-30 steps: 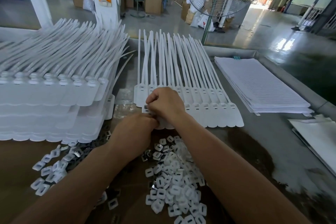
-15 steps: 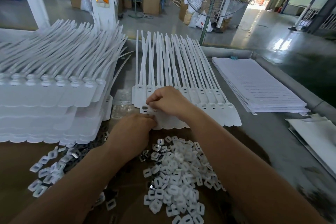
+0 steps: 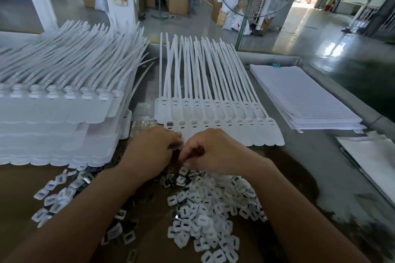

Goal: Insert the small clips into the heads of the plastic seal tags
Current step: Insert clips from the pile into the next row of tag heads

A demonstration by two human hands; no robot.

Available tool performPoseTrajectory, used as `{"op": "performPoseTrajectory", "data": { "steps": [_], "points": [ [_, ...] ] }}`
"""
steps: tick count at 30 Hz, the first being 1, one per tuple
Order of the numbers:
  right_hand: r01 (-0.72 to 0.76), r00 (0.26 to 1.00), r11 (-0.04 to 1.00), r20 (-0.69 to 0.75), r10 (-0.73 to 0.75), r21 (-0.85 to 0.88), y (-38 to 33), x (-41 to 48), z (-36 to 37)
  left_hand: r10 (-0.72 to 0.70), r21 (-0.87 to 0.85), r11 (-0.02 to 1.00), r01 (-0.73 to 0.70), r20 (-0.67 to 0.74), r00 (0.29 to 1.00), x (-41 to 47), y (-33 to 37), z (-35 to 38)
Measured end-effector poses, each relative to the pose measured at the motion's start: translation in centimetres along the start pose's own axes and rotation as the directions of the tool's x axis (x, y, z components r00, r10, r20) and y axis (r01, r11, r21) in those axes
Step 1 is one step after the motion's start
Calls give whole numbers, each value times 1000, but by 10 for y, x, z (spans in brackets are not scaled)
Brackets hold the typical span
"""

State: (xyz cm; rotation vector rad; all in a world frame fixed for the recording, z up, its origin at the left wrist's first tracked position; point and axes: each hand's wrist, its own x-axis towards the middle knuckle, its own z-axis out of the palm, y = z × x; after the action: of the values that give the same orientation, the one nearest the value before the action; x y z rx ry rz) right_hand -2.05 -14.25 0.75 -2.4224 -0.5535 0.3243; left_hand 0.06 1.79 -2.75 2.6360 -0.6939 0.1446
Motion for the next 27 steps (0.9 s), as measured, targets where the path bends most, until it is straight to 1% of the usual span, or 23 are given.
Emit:
{"op": "performPoseTrajectory", "data": {
  "steps": [4, 8, 16, 24, 27],
  "points": [
    [44, 999, 995, 28, -42, -87, -3, 0, 3, -14, -6, 1000, 14, -10, 1000, 1, -1, 1],
    [50, 997, 987, 70, -39, -154, -7, 0, 5, -10, 9, 1000, 10, -17, 1000, 2, -1, 3],
    [25, 998, 992, 52, -19, -126, -10, -3, 4, 9, 14, 1000, -8, -26, 1000, 1, -1, 2],
    [65, 997, 990, 36, -61, -126, -13, -1, 10, 22, 3, 1000, -22, -56, 998, 0, -3, 5],
    [78, 996, 986, 52, -71, -148, -12, 0, 14, 32, -4, 999, -33, -68, 997, 0, -3, 6]
  ]
}}
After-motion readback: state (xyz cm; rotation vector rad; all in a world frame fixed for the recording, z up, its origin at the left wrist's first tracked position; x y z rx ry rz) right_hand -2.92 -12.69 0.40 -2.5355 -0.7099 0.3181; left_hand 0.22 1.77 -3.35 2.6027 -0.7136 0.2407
